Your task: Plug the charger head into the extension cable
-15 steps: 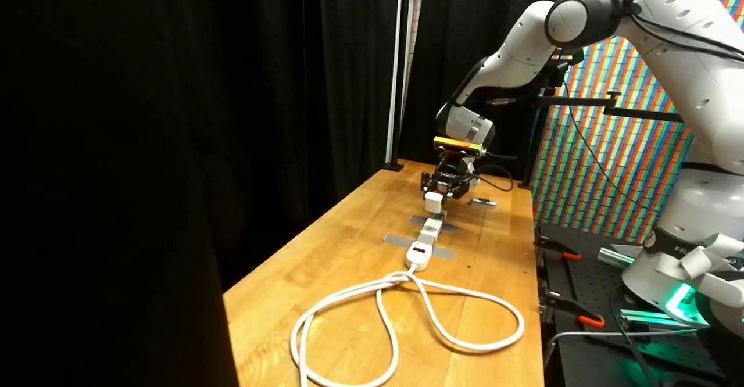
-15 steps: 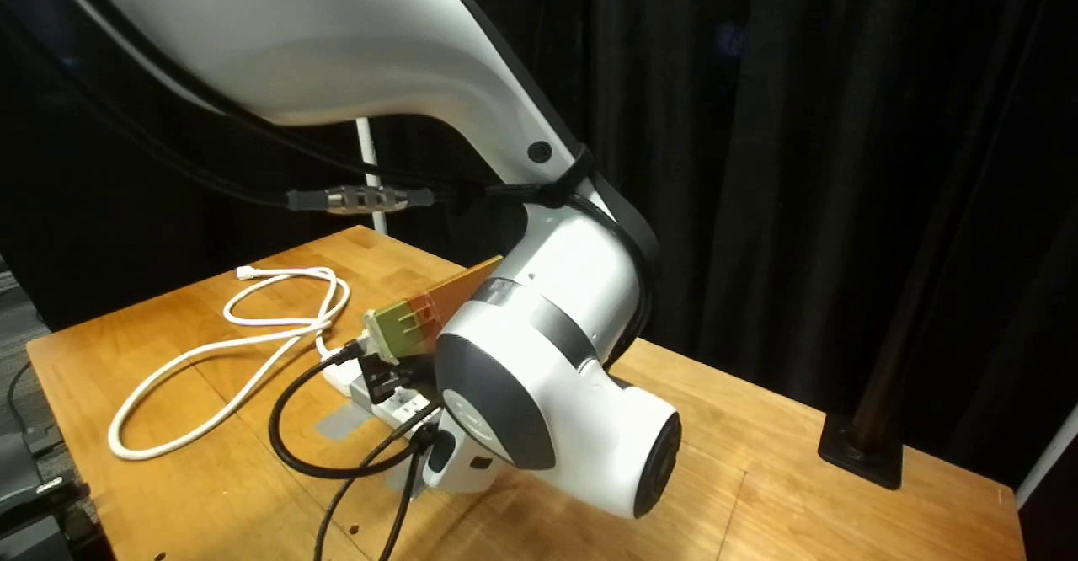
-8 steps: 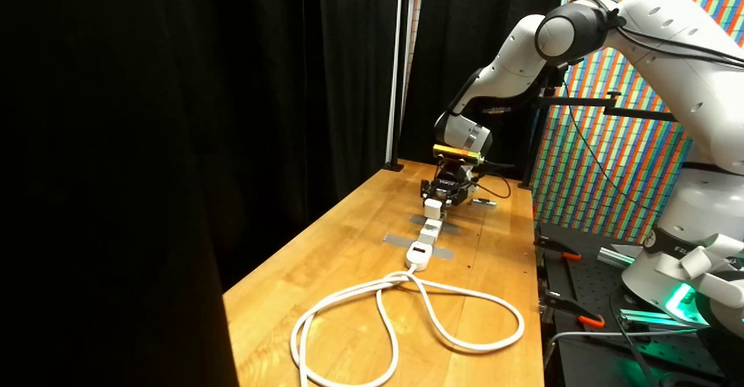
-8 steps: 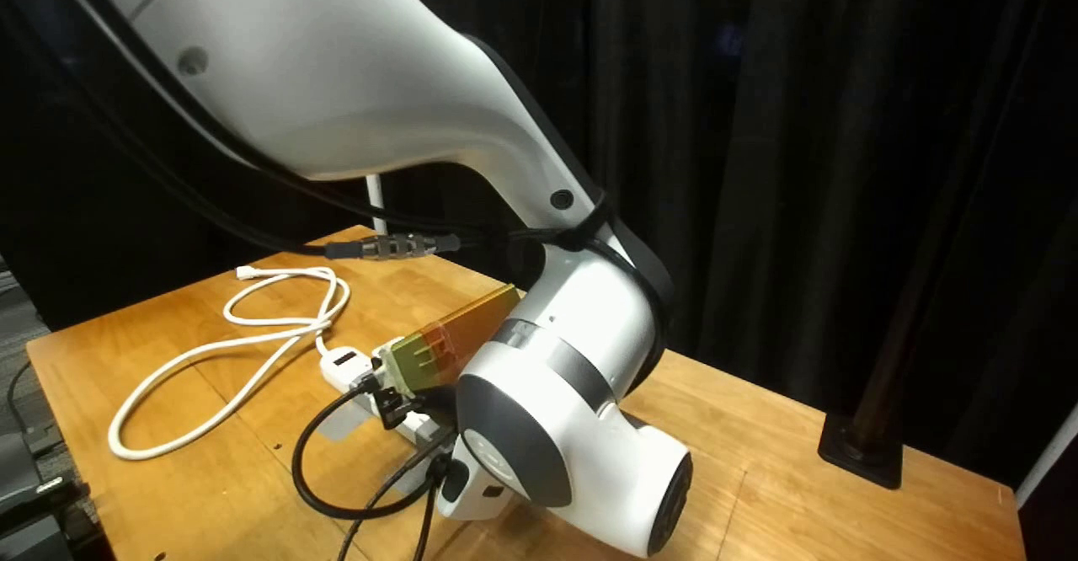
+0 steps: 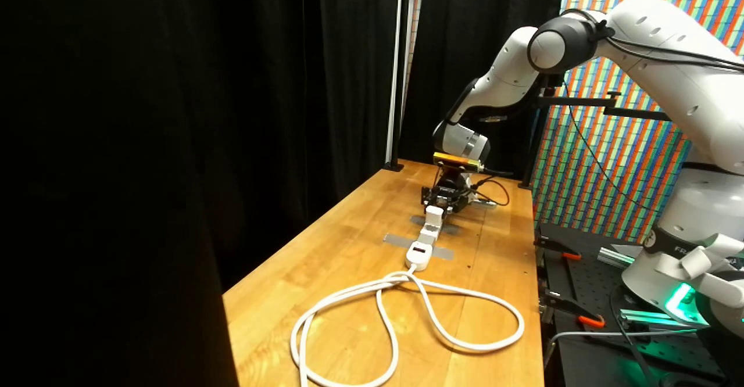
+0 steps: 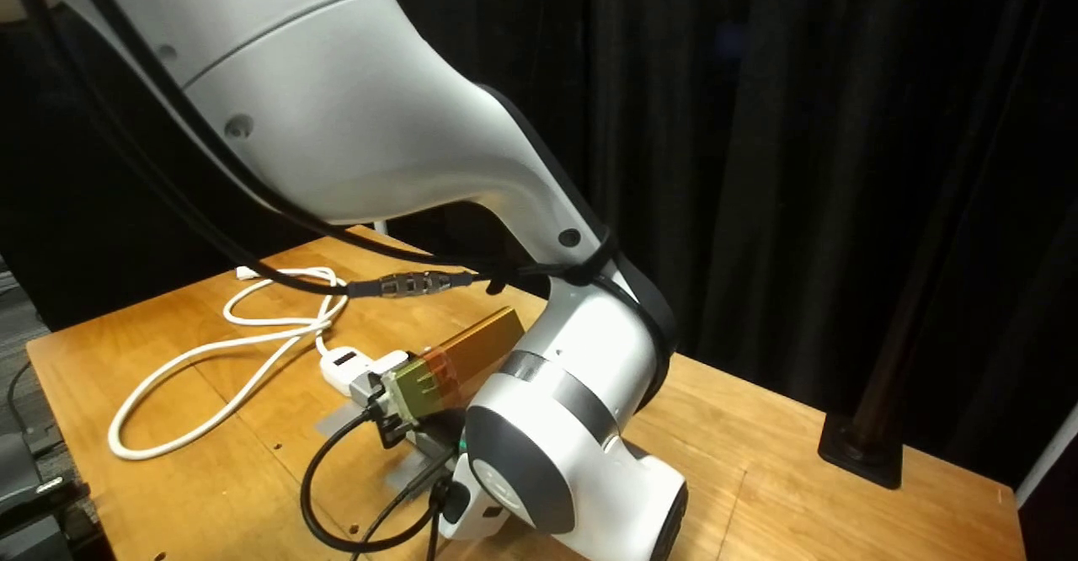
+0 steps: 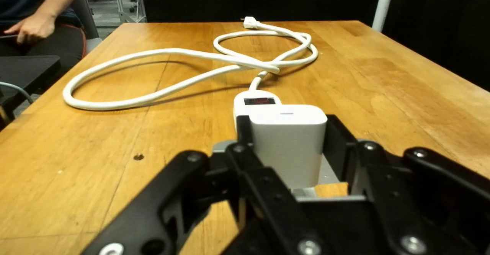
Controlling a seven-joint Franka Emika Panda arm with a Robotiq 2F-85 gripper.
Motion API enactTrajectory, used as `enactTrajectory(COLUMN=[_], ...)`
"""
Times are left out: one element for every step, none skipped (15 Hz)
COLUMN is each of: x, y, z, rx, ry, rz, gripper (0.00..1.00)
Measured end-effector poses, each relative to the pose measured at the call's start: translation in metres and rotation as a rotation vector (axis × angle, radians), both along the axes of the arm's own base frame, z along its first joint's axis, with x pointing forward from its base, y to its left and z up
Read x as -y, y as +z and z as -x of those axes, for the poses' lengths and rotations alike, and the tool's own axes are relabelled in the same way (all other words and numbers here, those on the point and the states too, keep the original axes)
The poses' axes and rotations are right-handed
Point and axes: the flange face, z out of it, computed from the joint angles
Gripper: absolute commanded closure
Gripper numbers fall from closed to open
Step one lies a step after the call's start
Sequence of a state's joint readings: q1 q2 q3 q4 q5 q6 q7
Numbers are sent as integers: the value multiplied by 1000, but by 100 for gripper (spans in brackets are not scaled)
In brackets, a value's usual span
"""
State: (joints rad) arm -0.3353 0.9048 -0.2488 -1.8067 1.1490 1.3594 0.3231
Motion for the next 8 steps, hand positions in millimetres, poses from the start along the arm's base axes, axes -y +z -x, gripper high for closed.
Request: enactTrajectory(x=[0, 0, 0, 1, 2, 3, 4, 6], y=[-3, -4, -5, -5, -5, -5, -4, -4], z=[0, 0, -1, -2, -3, -4, -5, -5], rx=[3, 8, 13, 20, 26, 31, 35, 38], ry=[2, 6, 8, 10, 11, 11, 11, 10], rz=[0, -7, -9, -9, -9, -7, -6, -5], gripper=[77, 77, 77, 77, 77, 77, 77, 77])
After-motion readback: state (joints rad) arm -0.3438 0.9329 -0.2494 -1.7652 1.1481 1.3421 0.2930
